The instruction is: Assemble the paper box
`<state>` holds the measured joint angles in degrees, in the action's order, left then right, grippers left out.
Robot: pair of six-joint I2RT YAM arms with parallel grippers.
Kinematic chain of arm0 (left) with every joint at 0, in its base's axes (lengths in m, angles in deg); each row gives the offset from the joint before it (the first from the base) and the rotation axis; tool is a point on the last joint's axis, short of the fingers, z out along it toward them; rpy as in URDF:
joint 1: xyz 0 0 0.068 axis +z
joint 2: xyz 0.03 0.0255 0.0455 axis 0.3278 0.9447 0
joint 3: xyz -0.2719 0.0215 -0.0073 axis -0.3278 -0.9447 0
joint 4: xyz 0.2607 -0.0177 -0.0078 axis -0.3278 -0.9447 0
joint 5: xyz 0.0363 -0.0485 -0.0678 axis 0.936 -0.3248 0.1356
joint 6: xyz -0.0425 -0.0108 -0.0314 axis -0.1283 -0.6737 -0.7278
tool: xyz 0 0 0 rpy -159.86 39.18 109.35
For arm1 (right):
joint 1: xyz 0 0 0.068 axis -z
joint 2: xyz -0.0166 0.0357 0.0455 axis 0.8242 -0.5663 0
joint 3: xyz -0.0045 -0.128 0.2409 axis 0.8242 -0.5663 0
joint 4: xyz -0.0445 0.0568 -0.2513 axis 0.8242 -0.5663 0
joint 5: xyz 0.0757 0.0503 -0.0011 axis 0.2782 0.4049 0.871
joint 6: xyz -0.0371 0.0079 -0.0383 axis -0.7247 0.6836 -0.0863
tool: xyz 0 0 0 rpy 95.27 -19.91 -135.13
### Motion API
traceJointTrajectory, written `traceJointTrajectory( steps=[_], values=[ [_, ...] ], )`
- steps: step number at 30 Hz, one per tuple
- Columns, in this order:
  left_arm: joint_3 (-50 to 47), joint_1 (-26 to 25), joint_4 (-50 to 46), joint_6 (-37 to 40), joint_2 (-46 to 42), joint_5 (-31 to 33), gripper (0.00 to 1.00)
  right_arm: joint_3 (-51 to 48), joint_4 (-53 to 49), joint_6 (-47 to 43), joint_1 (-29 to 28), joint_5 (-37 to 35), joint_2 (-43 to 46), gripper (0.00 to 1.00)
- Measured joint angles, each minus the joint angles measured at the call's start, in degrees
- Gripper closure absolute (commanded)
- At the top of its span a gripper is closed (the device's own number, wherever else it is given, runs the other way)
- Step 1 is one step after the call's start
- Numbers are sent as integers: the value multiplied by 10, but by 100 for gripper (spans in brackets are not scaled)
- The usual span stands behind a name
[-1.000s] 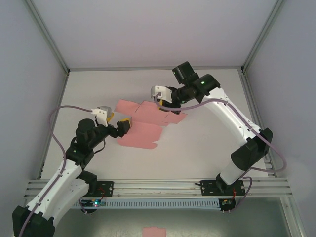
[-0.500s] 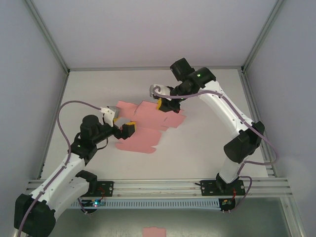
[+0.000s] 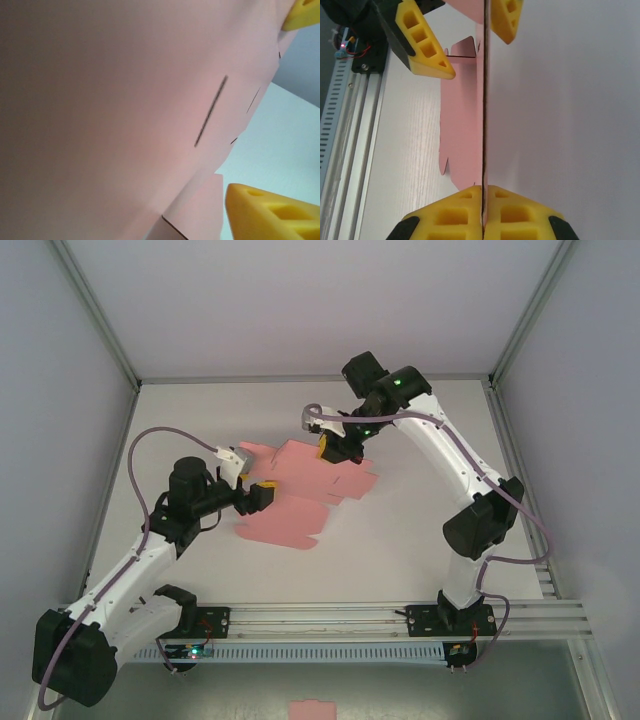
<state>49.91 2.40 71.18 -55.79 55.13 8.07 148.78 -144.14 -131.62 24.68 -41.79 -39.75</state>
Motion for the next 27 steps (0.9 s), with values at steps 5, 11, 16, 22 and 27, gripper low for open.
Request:
traceJointTrajectory(
  steps=[5, 11, 16, 22, 27],
  values=[
    [0, 2, 15, -18, 4, -2, 0, 0, 28, 43, 3, -10, 0, 100],
    [-57, 4, 13, -63, -44, 88, 0, 0, 43, 52, 11, 6, 3, 100],
    [-85, 19, 10, -70, -107, 79, 0, -3, 22, 30, 32, 34, 16, 100],
    [-69, 19, -21, -36, -116, 59, 0, 7, -43, -18, 36, 64, 17, 100],
    [-49, 22, -28, -8, -100, 21, 0, 33, -72, -40, 37, 81, 17, 100]
  ],
)
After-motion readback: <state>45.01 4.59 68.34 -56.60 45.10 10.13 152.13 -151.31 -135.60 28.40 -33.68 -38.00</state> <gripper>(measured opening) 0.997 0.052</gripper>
